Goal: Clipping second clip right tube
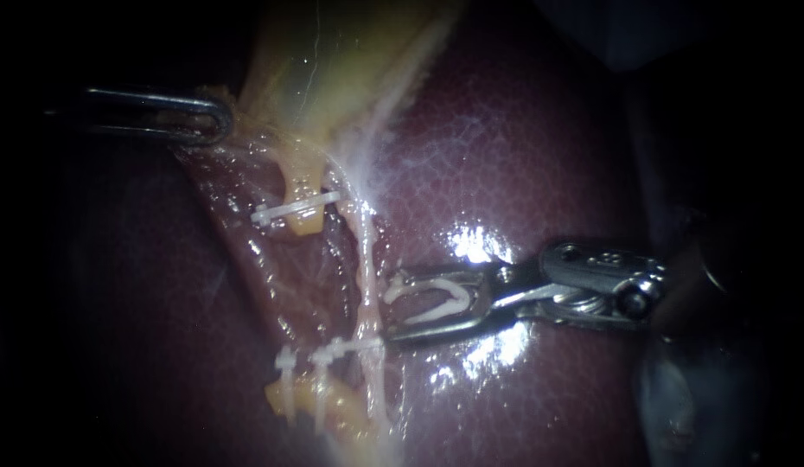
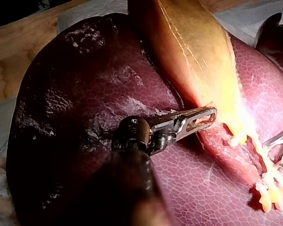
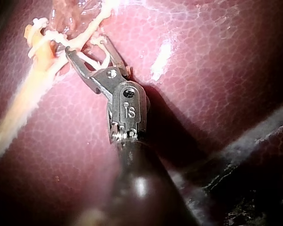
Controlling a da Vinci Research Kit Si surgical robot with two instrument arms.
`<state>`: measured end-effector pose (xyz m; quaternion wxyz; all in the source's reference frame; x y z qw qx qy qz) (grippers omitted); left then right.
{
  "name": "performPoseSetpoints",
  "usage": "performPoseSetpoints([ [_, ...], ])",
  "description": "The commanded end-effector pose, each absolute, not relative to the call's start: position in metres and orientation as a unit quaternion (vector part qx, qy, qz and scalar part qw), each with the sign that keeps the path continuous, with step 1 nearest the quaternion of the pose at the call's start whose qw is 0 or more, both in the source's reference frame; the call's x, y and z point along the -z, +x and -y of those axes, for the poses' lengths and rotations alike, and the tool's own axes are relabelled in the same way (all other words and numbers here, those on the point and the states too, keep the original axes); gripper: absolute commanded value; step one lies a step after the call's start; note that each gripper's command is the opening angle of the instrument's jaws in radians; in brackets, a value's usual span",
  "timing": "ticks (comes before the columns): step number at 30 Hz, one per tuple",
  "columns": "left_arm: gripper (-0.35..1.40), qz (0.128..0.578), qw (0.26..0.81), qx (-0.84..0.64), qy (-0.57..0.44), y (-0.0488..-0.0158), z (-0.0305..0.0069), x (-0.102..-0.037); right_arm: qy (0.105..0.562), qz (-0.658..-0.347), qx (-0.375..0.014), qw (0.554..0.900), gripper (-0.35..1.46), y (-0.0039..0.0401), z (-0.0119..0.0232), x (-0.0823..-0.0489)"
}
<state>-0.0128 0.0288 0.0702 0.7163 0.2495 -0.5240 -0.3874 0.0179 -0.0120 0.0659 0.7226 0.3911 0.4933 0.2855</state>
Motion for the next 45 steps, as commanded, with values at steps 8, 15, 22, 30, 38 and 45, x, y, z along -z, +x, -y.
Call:
performPoseSetpoints([
  [8, -0.35, 0.524, 0.716, 0.387, 0.249, -0.0128, -0.0288, -0.0702, 0.431, -0.509, -0.301, 0.681, 0.47, 0.0209, 0.0123, -0.0662],
  [15, -0.35, 0.524, 0.716, 0.387, 0.249, -0.0128, -0.0288, -0.0702, 0.464, -0.528, -0.308, 0.642, 0.47, 0.0220, 0.0130, -0.0648],
  [22, -0.35, 0.524, 0.716, 0.387, 0.250, -0.0128, -0.0288, -0.0702, 0.476, -0.545, -0.309, 0.617, 0.47, 0.0223, 0.0125, -0.0600],
  [30, -0.35, 0.524, 0.716, 0.387, 0.250, -0.0127, -0.0288, -0.0702, 0.480, -0.545, -0.310, 0.613, 0.42, 0.0218, 0.0120, -0.0580],
  [38, -0.35, 0.524, 0.716, 0.387, 0.250, -0.0127, -0.0288, -0.0702, 0.490, -0.537, -0.321, 0.608, 0.04, 0.0210, 0.0118, -0.0585],
  [45, -0.35, 0.524, 0.716, 0.387, 0.250, -0.0127, -0.0288, -0.0702, 0.506, -0.529, -0.316, 0.603, -0.35, 0.0209, 0.0118, -0.0586],
])
